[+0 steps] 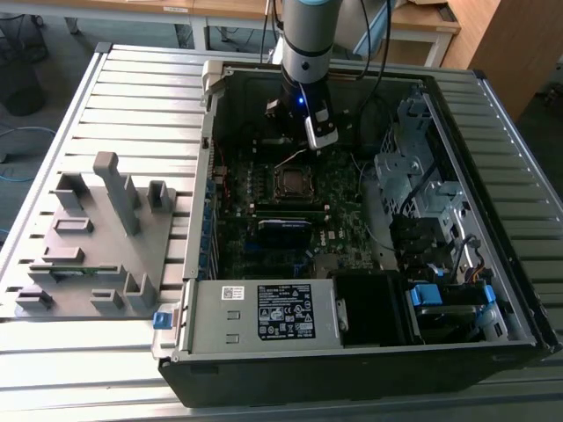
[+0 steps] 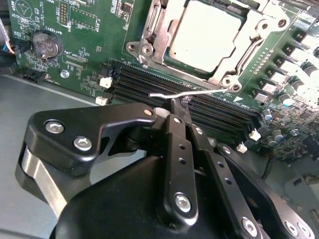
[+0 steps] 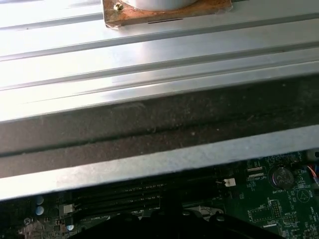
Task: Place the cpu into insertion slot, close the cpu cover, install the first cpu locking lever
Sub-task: 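Close the cpu cover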
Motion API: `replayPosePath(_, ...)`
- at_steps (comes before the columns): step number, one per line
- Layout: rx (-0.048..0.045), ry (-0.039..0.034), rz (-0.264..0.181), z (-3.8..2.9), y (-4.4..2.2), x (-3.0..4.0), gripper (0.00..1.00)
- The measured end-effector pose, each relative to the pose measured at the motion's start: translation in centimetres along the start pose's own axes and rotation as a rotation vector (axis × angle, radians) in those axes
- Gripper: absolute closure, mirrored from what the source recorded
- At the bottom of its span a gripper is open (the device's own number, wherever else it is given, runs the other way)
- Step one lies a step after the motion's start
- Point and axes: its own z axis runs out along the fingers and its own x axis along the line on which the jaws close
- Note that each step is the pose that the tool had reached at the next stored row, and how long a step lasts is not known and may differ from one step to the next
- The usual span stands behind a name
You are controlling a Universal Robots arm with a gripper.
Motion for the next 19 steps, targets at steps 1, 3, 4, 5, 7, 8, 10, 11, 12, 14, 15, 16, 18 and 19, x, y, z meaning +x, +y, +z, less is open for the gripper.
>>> replayPosePath(1, -0.0003, 0.0, 0.0, 0.0, 0.0, 0.0, 0.9)
replayPosePath(3, -0.0012, -0.0009, 0.0, 0.02, -0.03, 0.1, 0.9)
replayPosePath(4, -0.002, -0.0014, 0.0, 0.04, -0.05, 0.18, 0.9)
replayPosePath(5, -0.0028, -0.0017, 0.0, 0.06, -0.07, 0.29, 0.9)
replayPosePath(7, -0.005, -0.0022, 0.0, 0.09, -0.12, 0.51, 0.9)
replayPosePath(8, -0.0061, -0.0024, 0.0, 0.1, -0.14, 0.61, 0.9)
replayPosePath(10, -0.0077, -0.0032, -0.001, 0.12, -0.18, 0.8, 0.9)
replayPosePath(11, -0.0079, -0.0036, -0.001, 0.12, -0.19, 0.9, 0.9)
replayPosePath(12, -0.0085, -0.0037, -0.001, 0.13, -0.21, 0.99, 0.9)
replayPosePath(14, -0.0093, -0.004, -0.001, 0.13, -0.23, 1.11, 0.9)
replayPosePath(15, -0.0093, -0.0041, -0.001, 0.13, -0.24, 1.13, 0.9)
replayPosePath(16, -0.0094, -0.004, -0.001, 0.13, -0.24, 1.14, 0.9)
replayPosePath(18, -0.0092, -0.004, -0.001, 0.09, -0.24, 1.15, 0.9)
replayPosePath(19, -0.0092, -0.004, -0.001, 0.0, -0.23, 1.15, 0.9)
